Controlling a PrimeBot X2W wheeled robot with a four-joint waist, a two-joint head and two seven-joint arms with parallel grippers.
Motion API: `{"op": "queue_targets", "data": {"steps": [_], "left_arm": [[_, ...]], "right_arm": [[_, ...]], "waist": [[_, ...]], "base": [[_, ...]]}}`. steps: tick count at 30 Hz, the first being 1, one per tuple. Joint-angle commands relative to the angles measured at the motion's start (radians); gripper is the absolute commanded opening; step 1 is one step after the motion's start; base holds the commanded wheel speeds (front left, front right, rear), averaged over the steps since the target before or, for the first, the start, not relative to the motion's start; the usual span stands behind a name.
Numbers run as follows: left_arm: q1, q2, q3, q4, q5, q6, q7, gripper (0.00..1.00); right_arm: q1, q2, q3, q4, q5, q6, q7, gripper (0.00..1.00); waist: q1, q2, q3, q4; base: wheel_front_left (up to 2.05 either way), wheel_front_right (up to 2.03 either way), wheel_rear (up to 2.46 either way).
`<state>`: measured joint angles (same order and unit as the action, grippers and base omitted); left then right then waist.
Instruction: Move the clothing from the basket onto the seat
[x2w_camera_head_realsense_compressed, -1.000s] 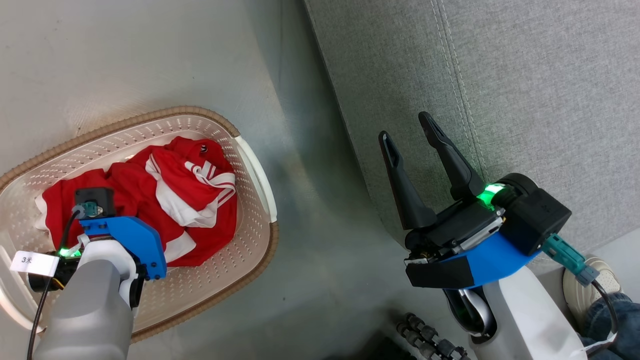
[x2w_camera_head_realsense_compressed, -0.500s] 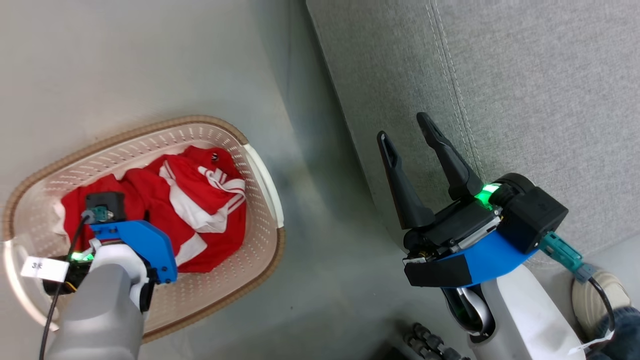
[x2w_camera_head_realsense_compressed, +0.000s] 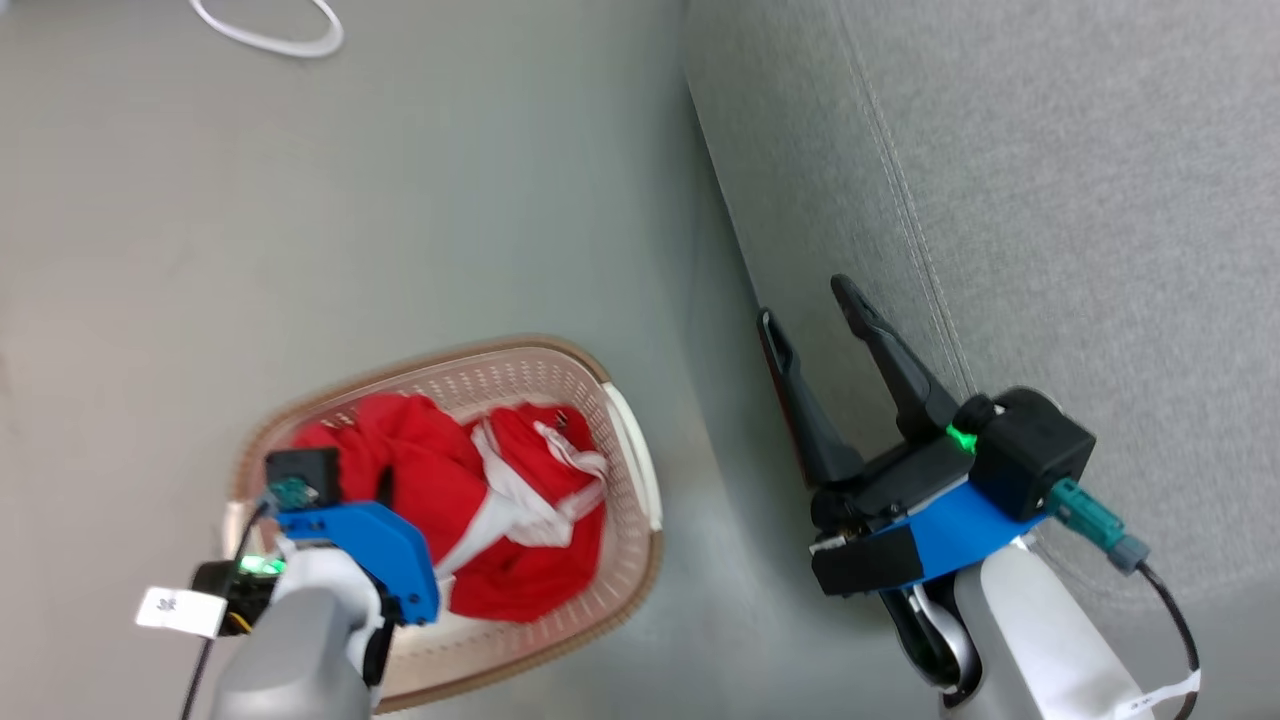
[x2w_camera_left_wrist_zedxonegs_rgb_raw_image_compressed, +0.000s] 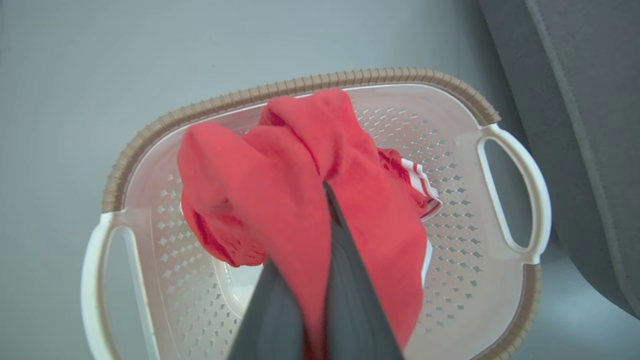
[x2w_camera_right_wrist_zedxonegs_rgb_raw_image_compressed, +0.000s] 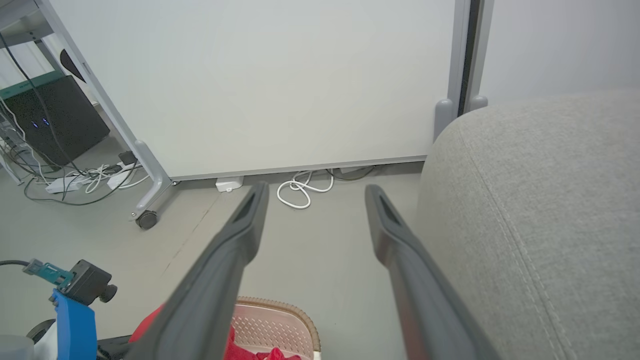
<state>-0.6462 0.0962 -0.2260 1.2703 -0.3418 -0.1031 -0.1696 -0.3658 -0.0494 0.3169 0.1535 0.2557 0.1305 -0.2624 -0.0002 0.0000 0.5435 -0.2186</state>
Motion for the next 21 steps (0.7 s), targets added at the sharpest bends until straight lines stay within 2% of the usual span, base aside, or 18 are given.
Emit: {"op": "queue_targets", "data": {"steps": [1, 11, 21], "left_arm": [[0.021, -0.011, -0.013, -0.002, 0.003, -0.007, -0.018, 0.00], [0.070, -0.045, -0.138, -0.049, 0.017, -0.029, -0.056, 0.00], [0.053, -0.045, -0.347, -0.285, -0.140, -0.028, -0.007, 0.00]], "right_arm": [[0.022, -0.002, 0.000, 0.018, -0.012, 0.000, -0.003, 1.00], [0.085, -0.002, -0.050, 0.070, -0.044, 0.000, 0.032, 1.00], [0.182, -0.002, -0.083, 0.078, -0.038, 0.000, 0.083, 1.00]], "waist": [[0.0002, 0.0000, -0.060, 0.004], [0.0002, 0.0000, -0.310, 0.123], [0.0002, 0.0000, -0.471, 0.213]], "base": [[0.00, 0.00, 0.00], [0.00, 0.00, 0.00], [0.00, 0.00, 0.00]]}}
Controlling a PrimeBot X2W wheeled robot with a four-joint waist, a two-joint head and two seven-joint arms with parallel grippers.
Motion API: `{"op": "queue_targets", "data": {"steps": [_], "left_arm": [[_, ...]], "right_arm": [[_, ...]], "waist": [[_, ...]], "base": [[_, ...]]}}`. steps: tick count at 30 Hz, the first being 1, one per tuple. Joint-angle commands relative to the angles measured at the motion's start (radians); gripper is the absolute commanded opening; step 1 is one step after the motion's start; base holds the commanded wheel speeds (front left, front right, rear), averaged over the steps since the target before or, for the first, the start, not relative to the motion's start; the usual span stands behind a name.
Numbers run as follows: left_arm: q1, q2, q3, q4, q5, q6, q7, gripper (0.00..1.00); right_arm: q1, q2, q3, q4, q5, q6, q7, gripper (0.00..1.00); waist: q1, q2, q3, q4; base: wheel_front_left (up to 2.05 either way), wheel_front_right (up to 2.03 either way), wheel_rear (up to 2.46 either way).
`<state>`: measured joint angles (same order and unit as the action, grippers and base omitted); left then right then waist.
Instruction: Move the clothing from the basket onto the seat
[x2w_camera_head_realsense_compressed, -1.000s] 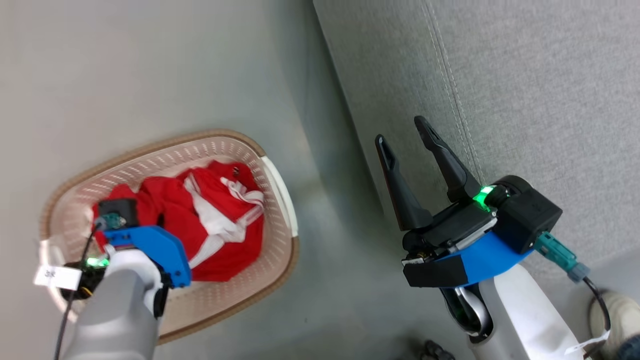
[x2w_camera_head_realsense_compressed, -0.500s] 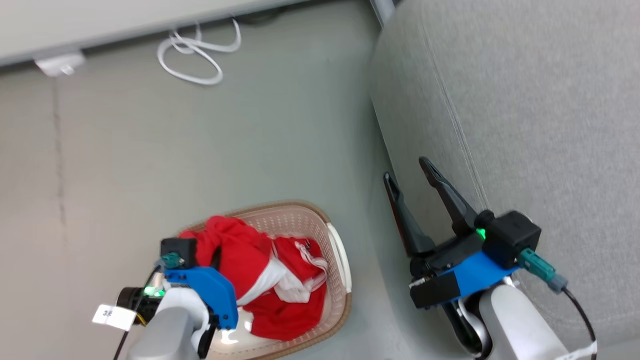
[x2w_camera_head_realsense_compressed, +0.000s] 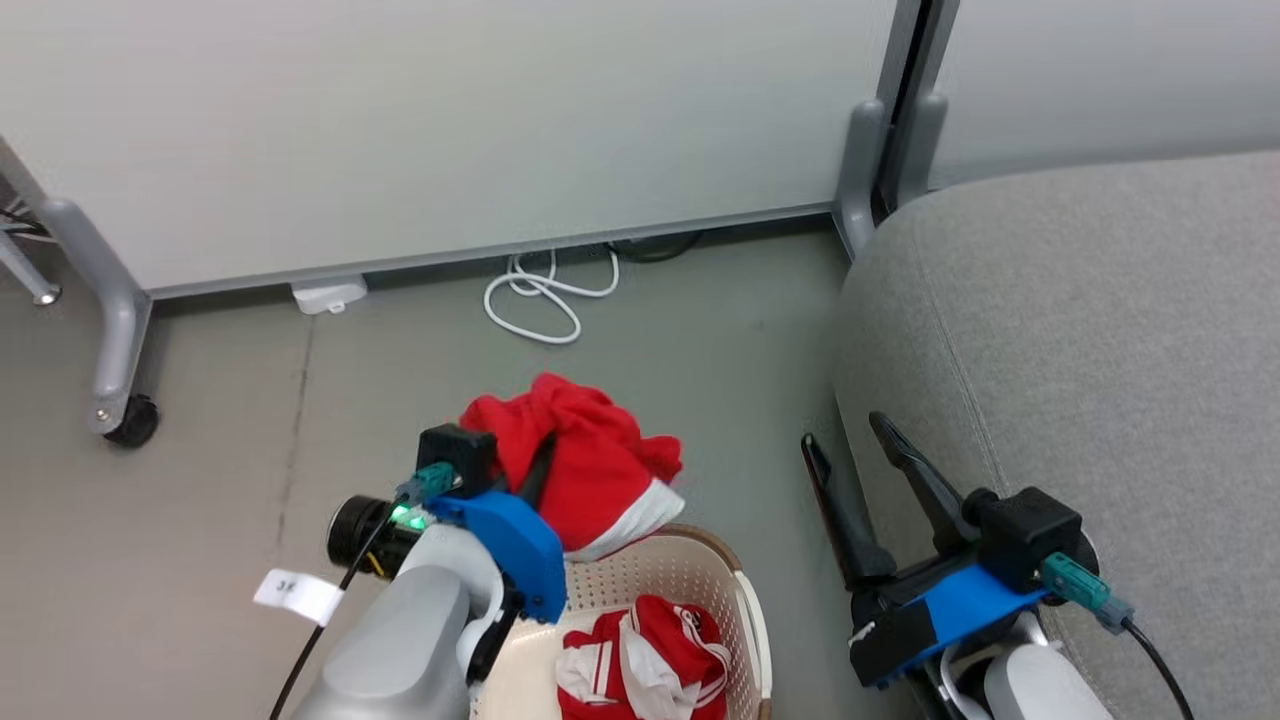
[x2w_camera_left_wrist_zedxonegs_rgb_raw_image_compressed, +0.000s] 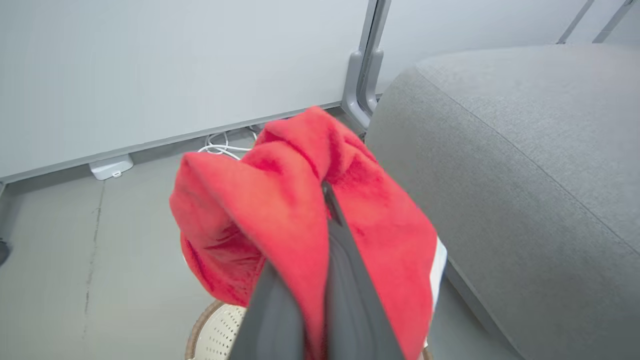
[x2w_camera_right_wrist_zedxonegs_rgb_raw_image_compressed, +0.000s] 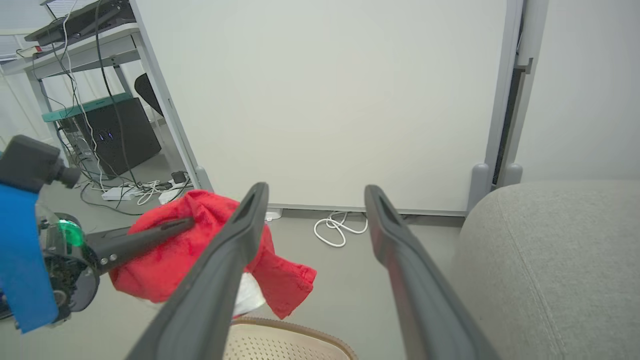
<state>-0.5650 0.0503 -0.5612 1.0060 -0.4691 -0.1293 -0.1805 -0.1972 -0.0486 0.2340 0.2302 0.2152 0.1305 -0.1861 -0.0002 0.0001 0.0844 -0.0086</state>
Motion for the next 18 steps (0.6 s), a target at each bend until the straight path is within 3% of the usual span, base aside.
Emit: {"op": "queue_targets", "data": {"steps": [1, 8, 18], "left_arm": [[-0.036, 0.000, -0.026, -0.038, -0.022, -0.002, 0.008, 0.00], [-0.107, 0.000, -0.119, -0.154, -0.096, 0.000, 0.041, 0.00], [-0.189, 0.000, -0.237, -0.250, -0.182, 0.037, 0.077, 0.00]], "right_arm": [[0.021, -0.003, 0.000, 0.002, 0.003, 0.000, 0.009, 1.00], [0.050, -0.003, -0.002, -0.003, 0.008, 0.000, 0.032, 1.00], [0.066, -0.003, -0.002, -0.014, 0.010, 0.000, 0.049, 1.00]], "waist": [[0.0002, -0.0001, -0.020, 0.008], [0.0002, -0.0001, -0.066, 0.033], [0.0002, -0.0001, -0.096, 0.037]], "base": [[0.00, 0.00, 0.00], [0.00, 0.00, 0.00], [0.00, 0.00, 0.00]]}}
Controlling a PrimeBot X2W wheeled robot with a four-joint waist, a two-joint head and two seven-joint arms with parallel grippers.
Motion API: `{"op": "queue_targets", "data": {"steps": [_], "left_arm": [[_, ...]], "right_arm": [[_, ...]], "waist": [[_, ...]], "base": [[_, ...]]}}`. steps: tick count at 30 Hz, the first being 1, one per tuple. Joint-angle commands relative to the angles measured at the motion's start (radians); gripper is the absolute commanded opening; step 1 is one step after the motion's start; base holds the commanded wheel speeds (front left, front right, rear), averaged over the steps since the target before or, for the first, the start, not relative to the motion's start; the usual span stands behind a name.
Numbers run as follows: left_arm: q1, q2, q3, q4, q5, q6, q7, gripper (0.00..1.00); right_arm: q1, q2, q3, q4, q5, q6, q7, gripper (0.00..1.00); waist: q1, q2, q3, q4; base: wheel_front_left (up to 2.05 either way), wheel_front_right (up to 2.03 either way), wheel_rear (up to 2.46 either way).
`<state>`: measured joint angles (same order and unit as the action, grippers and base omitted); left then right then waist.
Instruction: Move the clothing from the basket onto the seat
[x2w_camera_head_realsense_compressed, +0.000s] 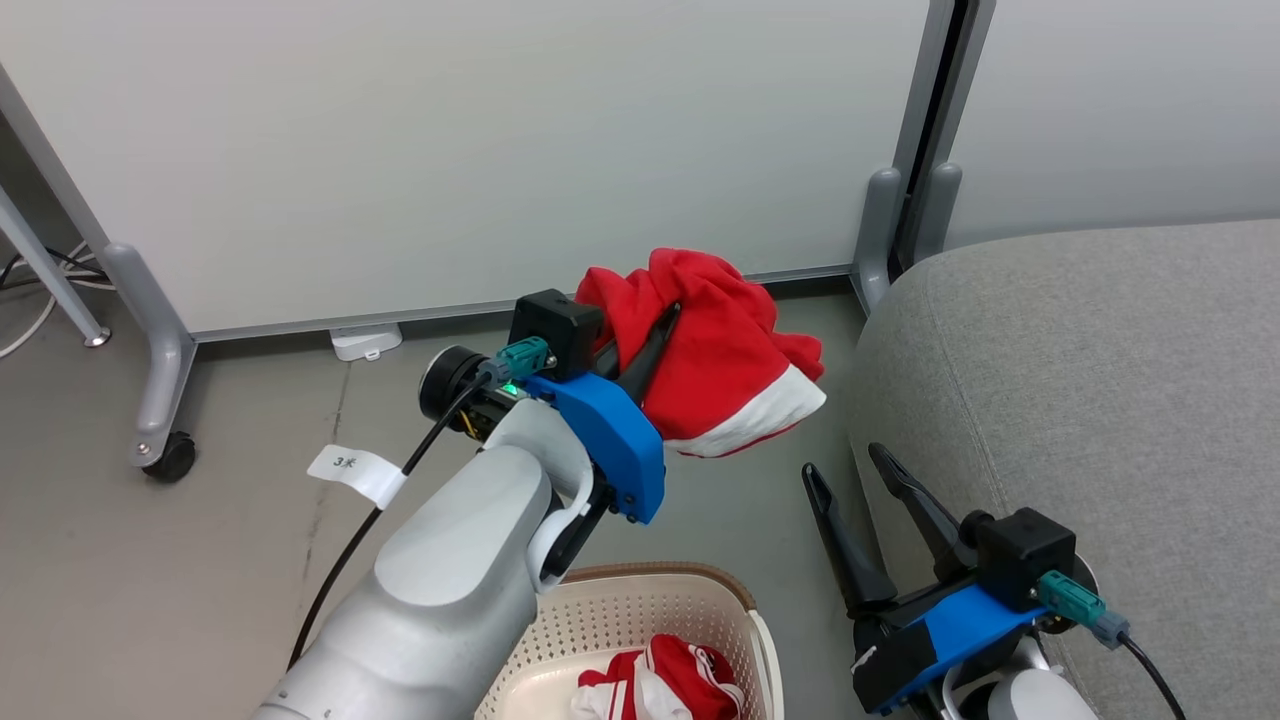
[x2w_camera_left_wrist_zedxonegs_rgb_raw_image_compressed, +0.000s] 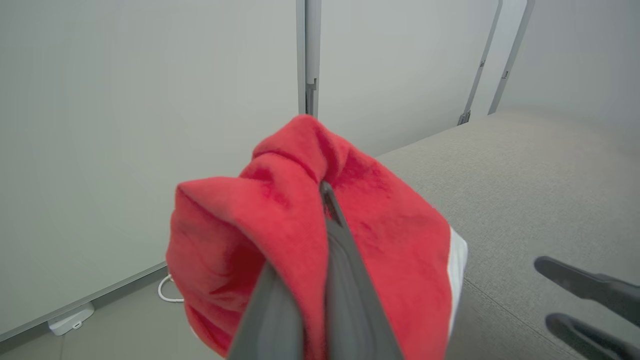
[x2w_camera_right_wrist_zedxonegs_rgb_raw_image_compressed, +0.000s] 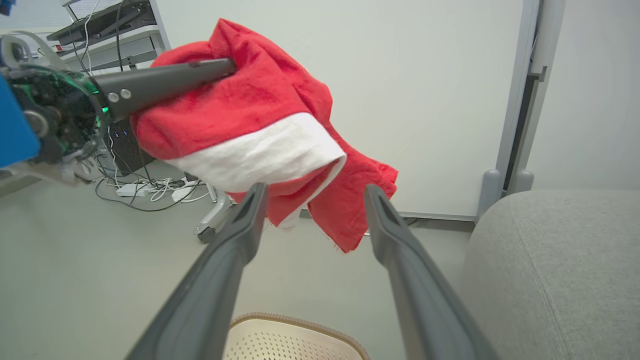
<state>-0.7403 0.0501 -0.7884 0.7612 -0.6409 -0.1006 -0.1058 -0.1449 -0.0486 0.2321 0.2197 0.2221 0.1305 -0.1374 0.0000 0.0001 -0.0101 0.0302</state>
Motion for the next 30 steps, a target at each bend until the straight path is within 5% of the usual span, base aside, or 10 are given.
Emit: {"op": "queue_targets", "data": {"steps": [1, 13, 30], "left_arm": [[-0.014, 0.001, -0.009, -0.006, -0.010, 0.008, 0.002, 0.00], [-0.044, 0.000, -0.066, 0.000, -0.078, 0.028, -0.009, 0.00], [-0.074, 0.000, -0.151, -0.042, -0.153, 0.030, -0.004, 0.00]], "right_arm": [[0.014, -0.003, 0.000, -0.003, 0.003, 0.000, 0.000, 1.00], [-0.016, -0.003, -0.005, 0.032, -0.009, 0.000, 0.019, 1.00], [-0.252, -0.003, 0.076, 0.337, 0.043, 0.000, -0.026, 1.00]], "waist": [[0.0000, -0.0001, -0.001, -0.002], [0.0000, -0.0001, 0.009, -0.012], [0.0000, -0.0001, 0.025, 0.016]], "base": [[0.00, 0.00, 0.00], [0.00, 0.00, 0.00], [0.00, 0.00, 0.00]]}}
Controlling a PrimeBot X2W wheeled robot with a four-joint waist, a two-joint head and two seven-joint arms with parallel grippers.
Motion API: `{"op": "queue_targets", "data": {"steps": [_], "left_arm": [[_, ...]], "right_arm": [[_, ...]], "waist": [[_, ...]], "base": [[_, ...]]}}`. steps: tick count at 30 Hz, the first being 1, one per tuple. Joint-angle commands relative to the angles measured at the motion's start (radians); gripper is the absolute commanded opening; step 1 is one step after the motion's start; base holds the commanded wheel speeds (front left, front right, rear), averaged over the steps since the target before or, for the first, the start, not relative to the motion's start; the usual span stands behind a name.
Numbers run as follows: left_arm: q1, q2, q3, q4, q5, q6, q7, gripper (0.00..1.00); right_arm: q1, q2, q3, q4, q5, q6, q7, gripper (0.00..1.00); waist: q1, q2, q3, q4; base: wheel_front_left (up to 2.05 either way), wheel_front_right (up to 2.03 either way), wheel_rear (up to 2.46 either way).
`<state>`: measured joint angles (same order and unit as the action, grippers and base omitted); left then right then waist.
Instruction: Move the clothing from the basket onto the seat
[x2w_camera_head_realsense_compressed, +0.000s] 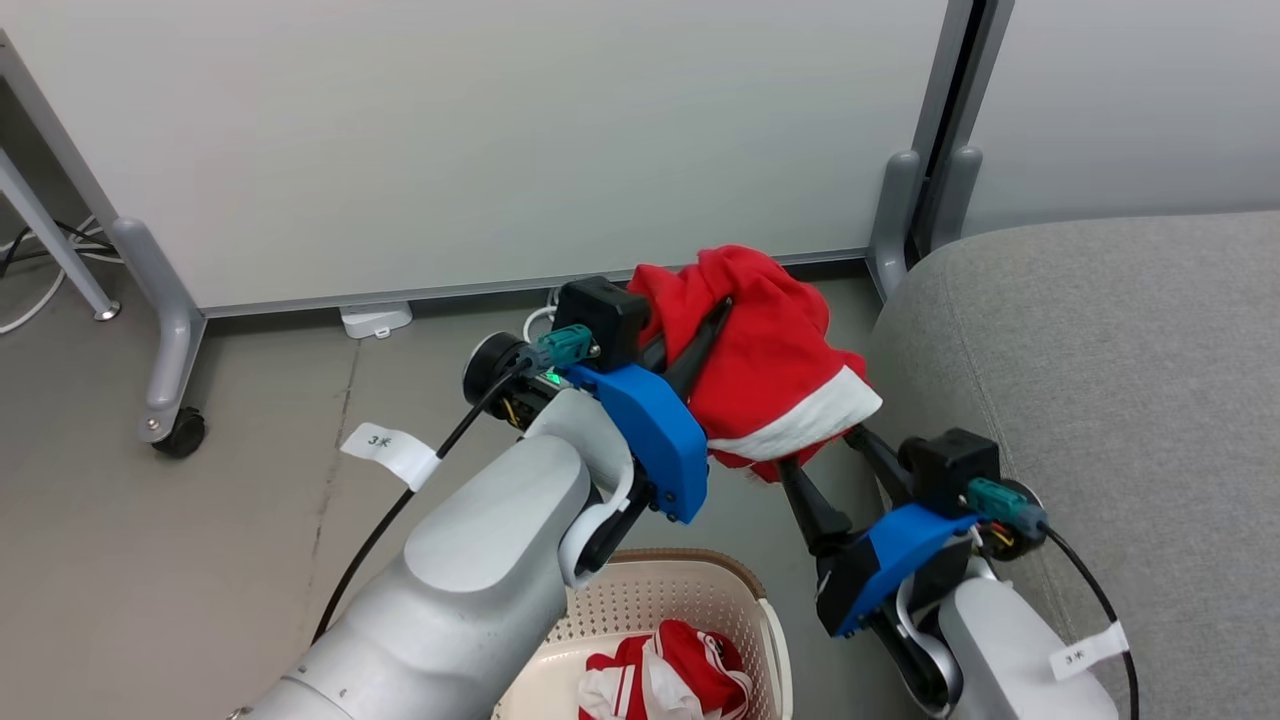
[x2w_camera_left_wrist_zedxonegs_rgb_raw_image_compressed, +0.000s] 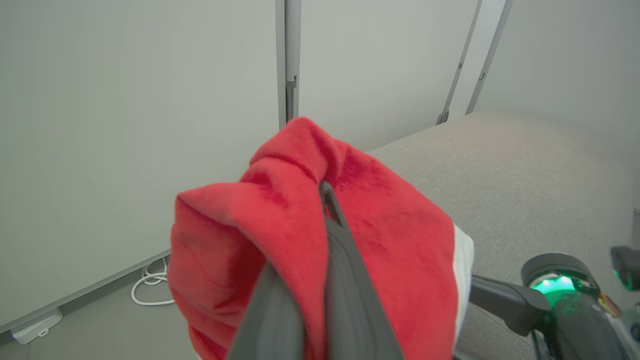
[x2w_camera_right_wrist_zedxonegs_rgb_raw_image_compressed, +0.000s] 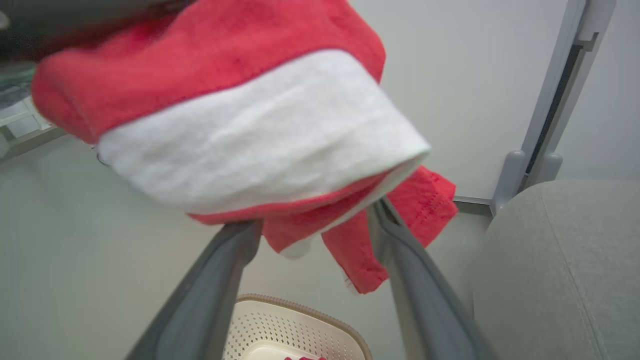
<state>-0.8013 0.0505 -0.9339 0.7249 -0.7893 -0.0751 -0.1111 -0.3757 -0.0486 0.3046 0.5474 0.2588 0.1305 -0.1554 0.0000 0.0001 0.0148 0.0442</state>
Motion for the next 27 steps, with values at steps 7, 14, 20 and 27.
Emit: {"op": "queue_targets", "data": {"steps": [7, 14, 20, 27], "left_arm": [[-0.019, 0.000, -0.036, -0.023, -0.032, 0.009, 0.002, 0.00], [-0.023, 0.000, -0.062, -0.031, -0.057, 0.014, -0.002, 0.00], [-0.017, 0.000, -0.080, -0.039, -0.082, 0.011, -0.001, 0.00], [-0.023, 0.000, -0.096, -0.032, -0.098, 0.018, -0.007, 0.00]], "right_arm": [[-0.135, -0.003, 0.082, 0.118, 0.046, 0.000, -0.052, 1.00], [-0.215, -0.003, 0.143, 0.225, 0.105, 0.000, -0.078, 1.00], [-0.258, -0.003, 0.174, 0.293, 0.146, 0.000, -0.097, 1.00], [-0.285, -0.003, 0.234, 0.320, 0.194, 0.000, -0.107, 0.00]], "waist": [[0.0000, -0.0001, 0.001, 0.009], [0.0000, -0.0001, -0.001, 0.012], [0.0000, -0.0001, -0.007, 0.016], [0.0000, -0.0001, -0.009, 0.018]], "base": [[0.00, 0.00, 0.00], [0.00, 0.00, 0.00], [0.00, 0.00, 0.00], [0.00, 0.00, 0.00]]}}
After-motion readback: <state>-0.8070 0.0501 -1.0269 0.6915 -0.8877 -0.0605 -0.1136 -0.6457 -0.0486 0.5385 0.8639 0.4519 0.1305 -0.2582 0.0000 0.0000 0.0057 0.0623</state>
